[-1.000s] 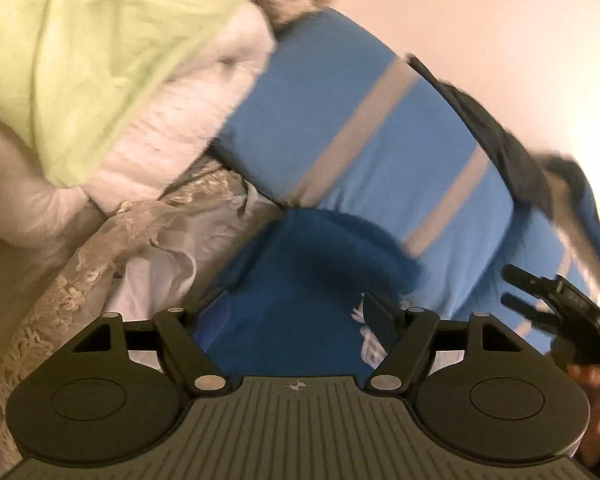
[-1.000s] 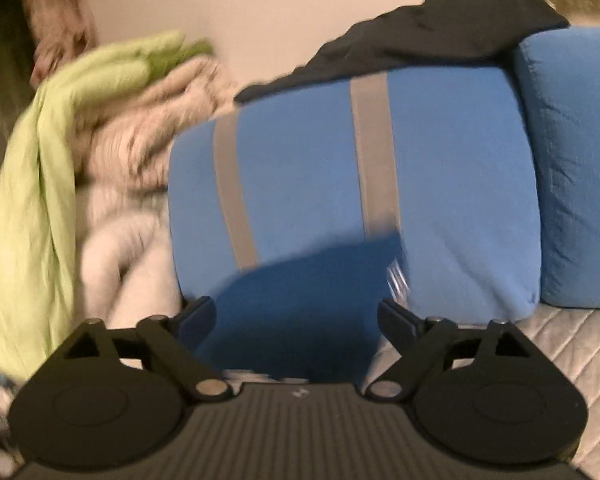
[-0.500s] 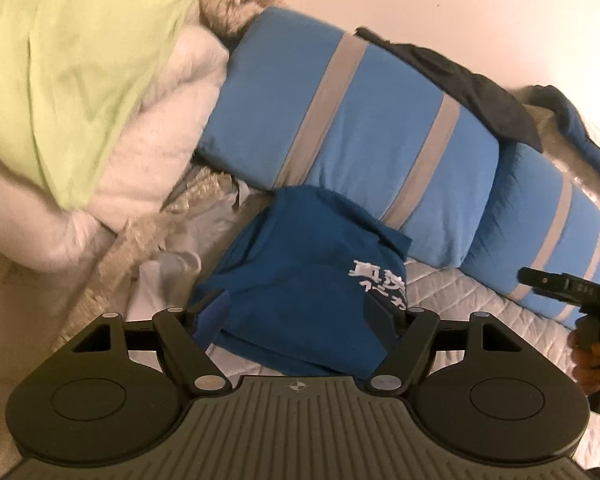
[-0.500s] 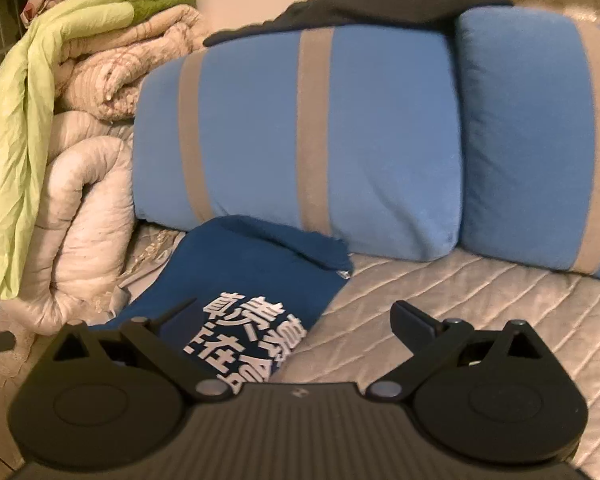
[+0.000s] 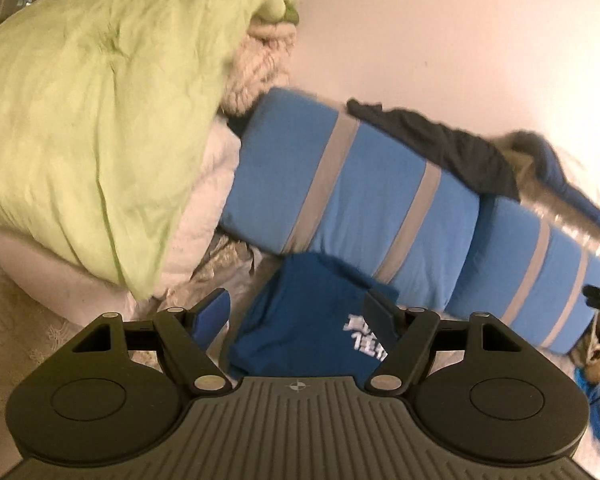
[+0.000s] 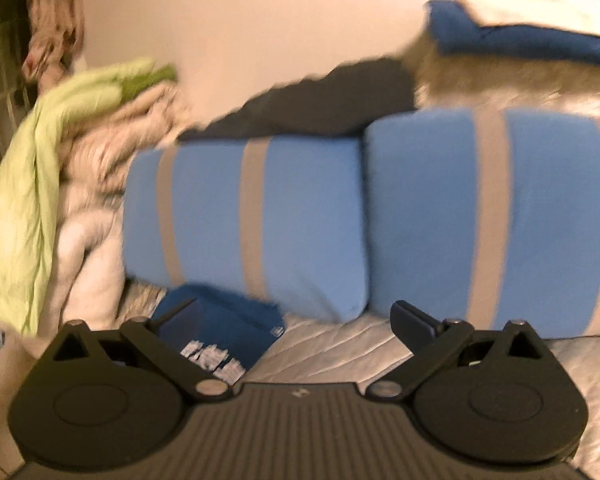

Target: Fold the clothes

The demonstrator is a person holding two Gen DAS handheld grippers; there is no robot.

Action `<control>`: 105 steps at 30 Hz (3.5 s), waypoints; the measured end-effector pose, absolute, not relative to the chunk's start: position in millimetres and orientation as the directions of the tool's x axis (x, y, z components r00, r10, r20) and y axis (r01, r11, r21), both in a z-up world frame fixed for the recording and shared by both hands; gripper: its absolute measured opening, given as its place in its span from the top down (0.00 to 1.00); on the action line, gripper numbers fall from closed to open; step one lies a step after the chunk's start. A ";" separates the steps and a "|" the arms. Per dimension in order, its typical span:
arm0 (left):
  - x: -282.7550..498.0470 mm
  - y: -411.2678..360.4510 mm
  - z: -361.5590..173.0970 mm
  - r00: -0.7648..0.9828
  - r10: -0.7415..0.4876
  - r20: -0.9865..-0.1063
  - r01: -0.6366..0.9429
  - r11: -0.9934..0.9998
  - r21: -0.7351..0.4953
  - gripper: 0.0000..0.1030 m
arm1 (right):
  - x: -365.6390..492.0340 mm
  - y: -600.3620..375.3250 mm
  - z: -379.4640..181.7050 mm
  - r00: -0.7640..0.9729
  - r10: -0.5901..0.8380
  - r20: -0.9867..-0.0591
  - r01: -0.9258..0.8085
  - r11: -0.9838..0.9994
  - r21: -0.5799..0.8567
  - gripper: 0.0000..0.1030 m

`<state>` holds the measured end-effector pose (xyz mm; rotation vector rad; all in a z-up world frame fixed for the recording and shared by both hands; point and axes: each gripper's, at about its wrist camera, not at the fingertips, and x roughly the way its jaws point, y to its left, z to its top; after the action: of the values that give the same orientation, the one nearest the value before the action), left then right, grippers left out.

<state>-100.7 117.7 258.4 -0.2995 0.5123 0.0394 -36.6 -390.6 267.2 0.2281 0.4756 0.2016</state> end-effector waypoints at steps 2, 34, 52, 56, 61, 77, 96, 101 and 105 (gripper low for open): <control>-102.8 123.6 270.4 0.880 -0.046 -0.473 -0.116 0.944 -0.309 0.29 | -50.6 -415.5 283.2 0.891 0.213 -0.401 -0.106 0.956 0.274 0.00; -192.0 84.9 271.1 0.880 -0.196 -0.432 0.111 0.971 -0.213 0.27 | -353.8 -646.7 303.1 0.906 -0.146 -0.398 0.147 0.989 -0.028 0.01; -169.4 50.3 133.1 0.765 -0.146 -0.628 0.104 0.989 -0.103 0.27 | -374.9 -660.4 138.1 0.785 -0.223 -0.579 0.265 0.964 -0.012 0.00; -160.0 37.6 103.9 0.742 -0.106 -0.662 0.101 0.994 -0.047 0.27 | -359.3 -654.6 106.7 0.761 -0.231 -0.606 0.266 0.963 -0.034 0.00; -150.8 30.1 74.7 0.725 -0.096 -0.682 0.101 0.994 -0.032 0.27 | -343.3 -647.1 69.0 0.740 -0.231 -0.631 0.271 0.962 -0.034 0.00; -113.3 24.9 5.9 0.680 -0.067 -0.730 0.075 0.997 -0.021 0.15 | -313.2 -627.5 -3.9 0.705 -0.235 -0.670 0.300 0.954 -0.019 0.00; -47.2 9.4 -2.6 0.672 -0.031 -0.740 0.079 0.996 0.029 0.00 | -243.4 -641.9 -7.3 0.670 -0.222 -0.709 0.314 0.949 0.000 0.01; -27.1 6.7 -5.2 0.672 -0.025 -0.740 0.083 0.996 0.042 0.00 | -231.3 -646.0 -7.5 0.673 -0.212 -0.709 0.305 0.952 0.004 0.01; -9.0 2.3 -5.9 0.664 -0.011 -0.747 0.074 0.996 0.051 0.00 | -221.1 -649.9 -9.8 0.685 -0.214 -0.697 0.305 0.952 0.007 0.01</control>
<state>-9.0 2.3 -5.9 0.0795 0.8431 -0.0477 -221.1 -649.9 -9.8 0.1264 0.7636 -0.2914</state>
